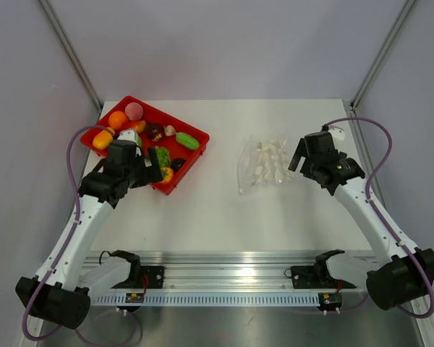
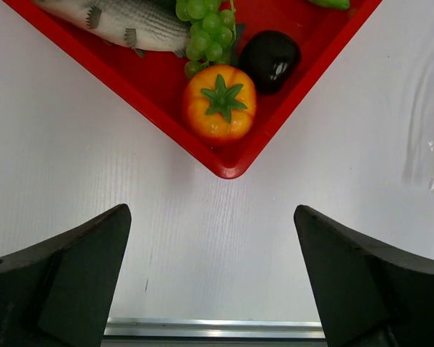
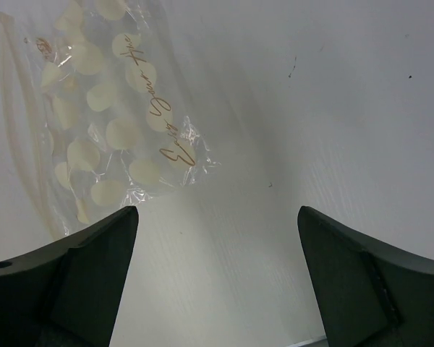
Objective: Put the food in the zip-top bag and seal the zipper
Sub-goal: Pick up the zipper food storage bag at the center of the board.
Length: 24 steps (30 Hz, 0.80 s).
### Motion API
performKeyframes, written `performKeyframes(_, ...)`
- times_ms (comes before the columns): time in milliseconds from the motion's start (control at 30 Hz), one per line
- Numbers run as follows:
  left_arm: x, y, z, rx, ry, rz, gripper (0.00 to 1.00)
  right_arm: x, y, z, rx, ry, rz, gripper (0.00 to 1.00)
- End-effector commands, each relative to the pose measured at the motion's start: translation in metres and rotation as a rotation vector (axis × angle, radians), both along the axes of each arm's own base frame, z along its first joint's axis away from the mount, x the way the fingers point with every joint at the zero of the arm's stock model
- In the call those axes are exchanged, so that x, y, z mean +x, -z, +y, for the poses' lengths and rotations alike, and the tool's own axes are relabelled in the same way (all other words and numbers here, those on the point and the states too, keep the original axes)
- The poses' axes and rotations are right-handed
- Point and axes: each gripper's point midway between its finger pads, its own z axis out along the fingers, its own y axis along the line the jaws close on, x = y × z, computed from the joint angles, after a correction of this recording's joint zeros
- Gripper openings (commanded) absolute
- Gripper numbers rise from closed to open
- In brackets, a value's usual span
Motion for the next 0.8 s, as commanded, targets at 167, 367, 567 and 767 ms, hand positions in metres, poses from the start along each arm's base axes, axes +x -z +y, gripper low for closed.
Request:
performKeyframes(167, 0.003, -0.016, 0.007, 0.019, -0.021, -0.054, 0.99, 0.017, -0.004, 0.018, 0.079, -0.050, -0.051, 0.99)
performKeyframes(367, -0.001, -0.001, -0.011, -0.043, 0.052, -0.009, 0.99, 0.028, -0.010, 0.037, 0.050, -0.087, -0.065, 0.99)
performKeyframes(567, -0.002, 0.006, -0.020, -0.077, 0.083, 0.008, 0.99, 0.062, -0.030, 0.104, 0.026, -0.179, -0.071, 0.92)
performKeyframes(767, -0.003, 0.001, -0.025, -0.111, 0.096, -0.005, 0.99, 0.085, -0.006, 0.145, -0.031, -0.259, 0.011, 0.40)
